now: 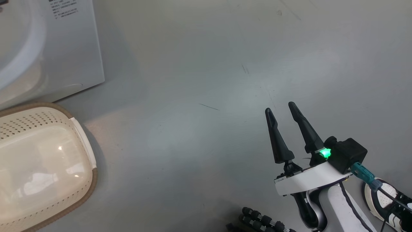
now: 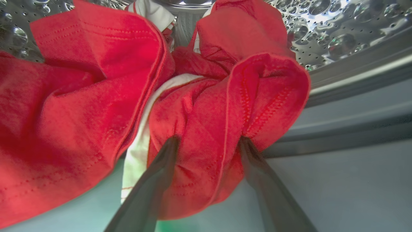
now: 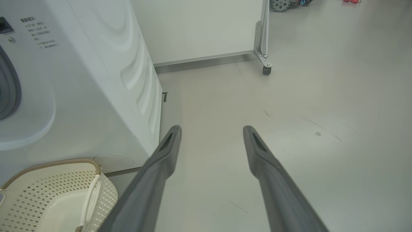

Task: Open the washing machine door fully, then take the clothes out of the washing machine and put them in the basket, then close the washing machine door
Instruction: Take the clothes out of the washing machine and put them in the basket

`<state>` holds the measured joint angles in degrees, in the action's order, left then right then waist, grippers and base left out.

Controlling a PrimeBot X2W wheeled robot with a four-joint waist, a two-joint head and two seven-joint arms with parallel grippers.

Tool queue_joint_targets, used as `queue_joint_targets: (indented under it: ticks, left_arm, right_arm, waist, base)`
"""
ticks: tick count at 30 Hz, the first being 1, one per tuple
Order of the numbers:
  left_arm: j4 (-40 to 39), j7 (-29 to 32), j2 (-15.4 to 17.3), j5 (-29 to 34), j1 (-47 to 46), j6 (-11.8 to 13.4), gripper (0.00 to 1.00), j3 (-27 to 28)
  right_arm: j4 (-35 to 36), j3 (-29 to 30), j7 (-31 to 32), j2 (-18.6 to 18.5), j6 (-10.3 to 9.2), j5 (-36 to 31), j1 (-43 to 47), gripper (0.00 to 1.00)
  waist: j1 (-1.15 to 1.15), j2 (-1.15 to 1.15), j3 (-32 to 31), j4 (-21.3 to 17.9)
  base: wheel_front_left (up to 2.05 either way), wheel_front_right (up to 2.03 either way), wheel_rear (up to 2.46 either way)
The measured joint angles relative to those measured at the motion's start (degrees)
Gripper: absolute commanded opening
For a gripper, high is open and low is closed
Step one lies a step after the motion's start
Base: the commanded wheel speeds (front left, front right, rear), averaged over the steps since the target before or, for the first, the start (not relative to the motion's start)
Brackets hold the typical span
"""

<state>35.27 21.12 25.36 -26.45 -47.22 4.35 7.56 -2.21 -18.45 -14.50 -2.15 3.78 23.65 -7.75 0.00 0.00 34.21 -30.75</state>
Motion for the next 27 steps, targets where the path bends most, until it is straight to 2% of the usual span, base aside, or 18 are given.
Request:
queue_joint_targets:
  ticks: [2,3,4,5,14,16,27]
  left_arm:
    - [0.7,0.2,0.0,0.0,-0.4,0.3,1.0,0.0]
    - [1.0,0.5,0.0,0.0,-0.6,0.3,0.74,0.0]
    - [1.2,0.5,0.0,0.0,-0.8,0.3,0.34,0.0]
    - [1.4,0.5,0.0,0.0,-1.0,0.3,0.0,-0.1]
    - [3.0,-0.2,-0.4,0.0,-1.9,-0.2,0.0,-0.5]
    - [3.3,-1.4,-0.9,0.0,-1.9,-0.7,0.0,-0.9]
    - [3.4,-9.4,-3.9,0.0,-1.8,-4.8,0.0,-2.9]
  right_arm:
    - [0.0,-0.1,0.0,0.0,-0.41,0.0,0.0,1.0]
    - [0.0,-0.1,0.0,0.0,-0.41,0.0,0.0,1.0]
    - [0.0,-0.2,0.0,0.0,-0.41,0.0,0.0,1.0]
    - [0.0,-0.3,0.0,0.0,-0.41,0.0,0.0,1.0]
    - [0.0,-0.6,0.0,0.0,-0.43,0.0,-0.8,1.0]
    - [0.0,-0.4,0.0,0.0,-0.96,0.0,-1.0,1.0]
    - [-0.5,1.3,0.0,0.0,-0.98,-1.7,-1.2,1.0]
  waist:
    - [0.0,0.0,0.0,0.0]
    - [0.0,0.0,0.0,0.0]
    - [0.0,0.0,0.0,0.0]
    - [0.0,0.0,0.0,0.0]
    - [0.0,0.0,-0.3,0.1]
    - [0.0,0.0,-0.6,0.3]
    - [0.0,0.0,-3.3,2.8]
  base:
    - [0.0,0.0,0.0]
    - [0.0,0.0,0.0]
    - [0.0,0.0,0.0]
    - [0.0,0.0,0.0]
    - [0.0,0.0,0.0]
    - [0.0,0.0,0.0]
    - [0.0,0.0,0.0]
